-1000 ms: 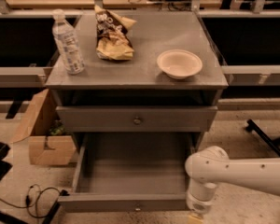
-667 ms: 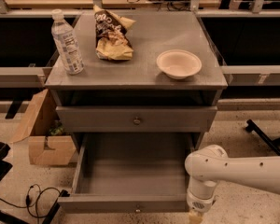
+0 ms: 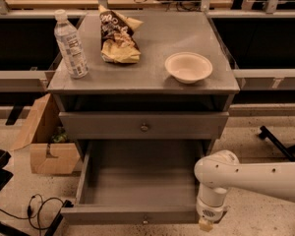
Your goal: Open middle drawer
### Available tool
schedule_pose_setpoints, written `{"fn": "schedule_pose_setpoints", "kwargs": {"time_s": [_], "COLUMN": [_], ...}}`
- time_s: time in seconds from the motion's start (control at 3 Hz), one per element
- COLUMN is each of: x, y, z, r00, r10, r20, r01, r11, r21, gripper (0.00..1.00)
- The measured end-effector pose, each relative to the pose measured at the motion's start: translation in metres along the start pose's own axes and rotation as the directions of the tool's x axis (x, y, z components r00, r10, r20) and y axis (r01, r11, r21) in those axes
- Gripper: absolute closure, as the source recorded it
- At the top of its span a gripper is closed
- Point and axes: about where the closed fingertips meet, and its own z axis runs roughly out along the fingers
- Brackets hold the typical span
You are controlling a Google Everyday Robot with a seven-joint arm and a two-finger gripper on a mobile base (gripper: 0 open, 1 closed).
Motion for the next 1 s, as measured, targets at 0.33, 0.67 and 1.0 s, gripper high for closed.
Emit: {"fn": "schedule_pose_setpoints", "kwargs": {"time_s": [0.33, 0.67, 1.0], "x": [-0.0017, -0.0041, -0.0046], "y": [-0.0027, -0.0073, -0.005], "z": [-0.0026, -0.0044, -0.0076], "r00": [1.0, 1.0, 1.0], "r10": [0.004, 0.004, 0.014], "r20": [-0.001, -0.001, -0.002], "r01": [-0.004, -0.004, -0.014], "r11": [1.0, 1.0, 0.9998], "r21": [-0.004, -0.004, -0.013], "gripper": [1.0, 1.0, 1.0]}}
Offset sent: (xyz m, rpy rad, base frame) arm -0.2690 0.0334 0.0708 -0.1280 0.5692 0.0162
